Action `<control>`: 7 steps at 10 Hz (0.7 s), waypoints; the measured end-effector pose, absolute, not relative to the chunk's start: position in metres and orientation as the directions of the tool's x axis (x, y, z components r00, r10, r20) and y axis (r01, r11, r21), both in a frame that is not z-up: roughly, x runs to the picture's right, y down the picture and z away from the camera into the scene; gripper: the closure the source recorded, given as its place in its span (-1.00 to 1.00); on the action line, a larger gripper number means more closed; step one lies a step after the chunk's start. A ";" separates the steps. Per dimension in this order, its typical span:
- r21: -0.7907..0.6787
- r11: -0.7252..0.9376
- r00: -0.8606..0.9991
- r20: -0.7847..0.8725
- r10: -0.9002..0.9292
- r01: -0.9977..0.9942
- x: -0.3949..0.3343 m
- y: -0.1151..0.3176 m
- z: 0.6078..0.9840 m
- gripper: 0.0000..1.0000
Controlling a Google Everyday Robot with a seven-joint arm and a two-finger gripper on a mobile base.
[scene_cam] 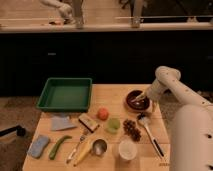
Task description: Stack bowls into tray
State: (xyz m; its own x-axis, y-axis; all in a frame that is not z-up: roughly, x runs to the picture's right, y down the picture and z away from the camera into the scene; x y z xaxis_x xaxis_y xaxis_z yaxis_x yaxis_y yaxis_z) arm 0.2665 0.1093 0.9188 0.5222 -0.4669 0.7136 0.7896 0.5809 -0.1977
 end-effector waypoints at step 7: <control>-0.159 0.605 0.505 0.731 -0.459 0.780 0.270 0.112 0.918 0.04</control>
